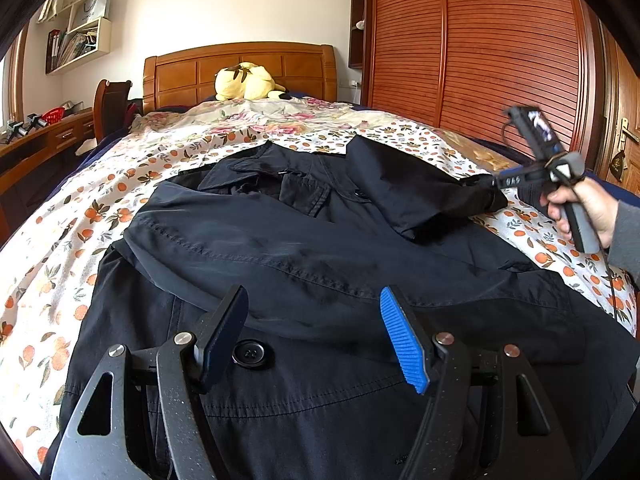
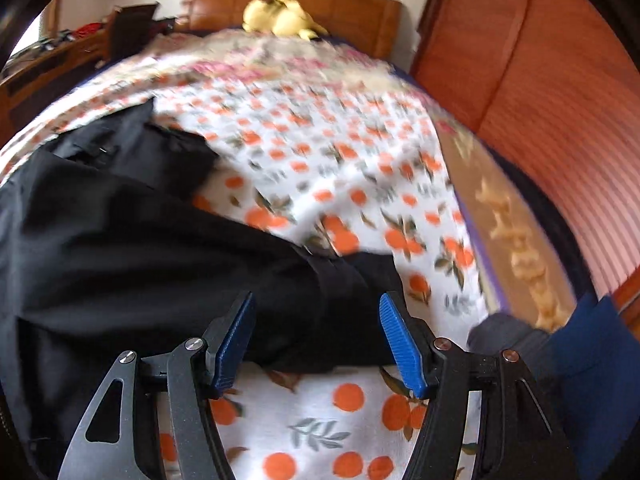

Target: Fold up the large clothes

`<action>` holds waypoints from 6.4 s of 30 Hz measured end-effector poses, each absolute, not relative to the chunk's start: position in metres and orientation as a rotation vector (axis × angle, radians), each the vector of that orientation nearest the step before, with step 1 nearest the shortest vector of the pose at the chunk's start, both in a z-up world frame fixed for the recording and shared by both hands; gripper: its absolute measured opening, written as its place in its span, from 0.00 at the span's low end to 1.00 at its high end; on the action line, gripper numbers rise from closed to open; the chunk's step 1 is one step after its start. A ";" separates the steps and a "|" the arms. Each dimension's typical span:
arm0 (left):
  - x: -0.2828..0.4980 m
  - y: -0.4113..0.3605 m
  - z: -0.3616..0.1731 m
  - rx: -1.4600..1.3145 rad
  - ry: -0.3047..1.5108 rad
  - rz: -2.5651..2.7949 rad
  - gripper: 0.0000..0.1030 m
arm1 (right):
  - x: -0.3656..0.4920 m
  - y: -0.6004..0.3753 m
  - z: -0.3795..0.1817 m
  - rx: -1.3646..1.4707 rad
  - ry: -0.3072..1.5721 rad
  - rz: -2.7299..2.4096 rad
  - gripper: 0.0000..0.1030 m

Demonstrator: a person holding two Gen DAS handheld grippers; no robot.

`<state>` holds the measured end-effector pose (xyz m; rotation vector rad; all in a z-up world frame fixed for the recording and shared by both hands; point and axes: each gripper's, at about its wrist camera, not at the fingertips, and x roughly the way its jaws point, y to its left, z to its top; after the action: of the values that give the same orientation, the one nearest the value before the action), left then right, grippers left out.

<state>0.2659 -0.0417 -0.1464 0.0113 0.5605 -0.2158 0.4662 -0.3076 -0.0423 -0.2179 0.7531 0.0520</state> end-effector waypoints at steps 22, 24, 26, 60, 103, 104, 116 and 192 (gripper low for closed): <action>0.266 -0.042 -0.147 0.015 0.559 -0.212 0.68 | 0.483 -0.317 -0.076 -0.185 0.826 0.069 0.23; 0.266 -0.041 -0.147 0.017 0.560 -0.213 0.68 | 0.472 -0.308 -0.064 -0.258 0.775 0.047 0.17; 0.266 -0.041 -0.147 0.015 0.557 -0.214 0.68 | 0.461 -0.303 -0.047 -0.279 0.728 0.038 0.16; 0.177 0.056 -0.108 -0.022 0.474 -0.099 0.68 | 0.202 -0.141 0.121 -0.428 0.397 0.450 0.21; 0.152 0.113 -0.114 -0.087 0.497 -0.003 0.68 | 0.228 -0.141 0.040 -0.236 0.614 0.576 0.62; 0.150 0.117 -0.115 -0.090 0.497 0.005 0.68 | 0.232 -0.133 0.037 -0.232 0.618 0.584 0.62; 0.139 0.153 -0.126 -0.111 0.517 0.063 0.68 | 0.292 0.007 0.025 -0.210 0.694 0.712 0.43; 0.111 0.117 -0.156 0.032 0.732 0.013 0.34 | 0.194 -0.292 -0.061 -0.087 0.789 0.319 0.62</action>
<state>0.1105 0.1171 -0.1563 0.0317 0.7318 0.0127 0.1940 -0.2918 -0.0606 -0.0865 0.7892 0.3186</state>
